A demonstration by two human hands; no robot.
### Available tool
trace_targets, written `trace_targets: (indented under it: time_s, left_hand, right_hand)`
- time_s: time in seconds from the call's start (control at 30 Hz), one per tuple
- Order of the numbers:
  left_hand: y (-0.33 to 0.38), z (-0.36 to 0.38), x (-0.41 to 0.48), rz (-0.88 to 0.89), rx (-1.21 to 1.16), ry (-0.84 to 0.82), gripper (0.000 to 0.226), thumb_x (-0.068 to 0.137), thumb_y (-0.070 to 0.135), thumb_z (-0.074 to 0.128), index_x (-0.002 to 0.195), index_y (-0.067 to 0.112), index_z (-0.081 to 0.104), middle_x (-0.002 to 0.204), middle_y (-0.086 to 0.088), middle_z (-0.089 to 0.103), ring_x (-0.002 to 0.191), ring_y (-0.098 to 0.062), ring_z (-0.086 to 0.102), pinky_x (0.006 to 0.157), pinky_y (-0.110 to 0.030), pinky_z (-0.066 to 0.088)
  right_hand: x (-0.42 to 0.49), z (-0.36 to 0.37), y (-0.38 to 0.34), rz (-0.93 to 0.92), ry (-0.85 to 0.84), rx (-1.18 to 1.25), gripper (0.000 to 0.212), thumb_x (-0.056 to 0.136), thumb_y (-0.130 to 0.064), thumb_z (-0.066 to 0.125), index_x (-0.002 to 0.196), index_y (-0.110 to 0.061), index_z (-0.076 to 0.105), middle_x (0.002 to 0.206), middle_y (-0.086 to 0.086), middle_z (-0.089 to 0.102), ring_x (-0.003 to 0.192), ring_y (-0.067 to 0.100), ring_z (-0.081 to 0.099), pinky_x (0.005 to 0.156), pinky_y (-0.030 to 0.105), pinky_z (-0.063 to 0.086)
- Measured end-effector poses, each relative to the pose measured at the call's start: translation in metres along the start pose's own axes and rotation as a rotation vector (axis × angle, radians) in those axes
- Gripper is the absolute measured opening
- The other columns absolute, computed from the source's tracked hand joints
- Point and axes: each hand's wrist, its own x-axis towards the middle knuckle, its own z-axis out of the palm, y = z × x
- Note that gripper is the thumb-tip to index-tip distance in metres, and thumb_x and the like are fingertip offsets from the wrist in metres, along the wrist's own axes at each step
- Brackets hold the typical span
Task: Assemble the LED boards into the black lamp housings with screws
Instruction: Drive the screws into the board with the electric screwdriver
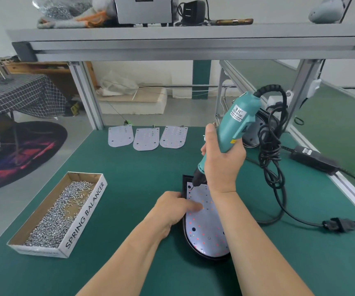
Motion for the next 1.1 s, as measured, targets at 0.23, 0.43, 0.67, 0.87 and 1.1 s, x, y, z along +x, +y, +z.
trace_targets:
  time_s: [0.23,0.43,0.67,0.87,1.1]
  left_hand:
    - [-0.002,-0.001,0.002,0.007,-0.009,-0.011,0.013,0.078,0.014,0.079,0.091,0.014,0.079,0.086,0.004,0.079,0.085,-0.016,0.076,0.076,-0.025,0.056]
    - [-0.001,0.001,0.001,0.005,-0.016,-0.010,0.015,0.077,0.014,0.080,0.092,0.013,0.079,0.090,0.001,0.079,0.092,-0.021,0.075,0.094,-0.037,0.057]
    - [-0.002,0.001,0.001,0.004,-0.031,-0.004,0.015,0.076,0.013,0.081,0.090,0.014,0.079,0.090,0.002,0.079,0.093,-0.022,0.075,0.097,-0.041,0.056]
    - [-0.002,0.001,0.002,0.005,-0.034,-0.003,0.015,0.075,0.015,0.082,0.091,0.014,0.079,0.089,0.003,0.079,0.090,-0.019,0.075,0.093,-0.036,0.058]
    - [-0.002,0.001,0.003,0.002,-0.046,-0.002,0.018,0.075,0.014,0.082,0.092,0.012,0.079,0.090,0.002,0.079,0.090,-0.020,0.076,0.093,-0.037,0.058]
  right_hand:
    - [0.000,0.004,0.004,0.007,0.003,-0.024,0.028,0.083,-0.049,0.071,0.079,-0.025,0.057,0.065,0.016,0.061,0.060,0.041,0.058,0.063,0.054,0.052]
    - [-0.002,0.004,0.005,0.013,-0.012,-0.031,0.035,0.081,-0.050,0.071,0.077,-0.019,0.054,0.065,0.020,0.059,0.059,0.044,0.055,0.060,0.055,0.050]
    - [-0.003,0.007,0.005,0.013,-0.043,-0.051,0.042,0.081,-0.051,0.070,0.079,-0.012,0.056,0.063,0.018,0.059,0.059,0.042,0.057,0.060,0.053,0.051]
    - [-0.006,0.011,0.002,-0.065,-0.158,-0.087,0.034,0.083,-0.051,0.069,0.076,-0.020,0.057,0.059,0.005,0.061,0.059,0.036,0.059,0.060,0.053,0.051]
    - [-0.006,0.011,0.002,-0.049,-0.213,-0.070,0.051,0.082,-0.051,0.068,0.078,-0.002,0.054,0.061,0.014,0.059,0.061,0.041,0.057,0.060,0.053,0.049]
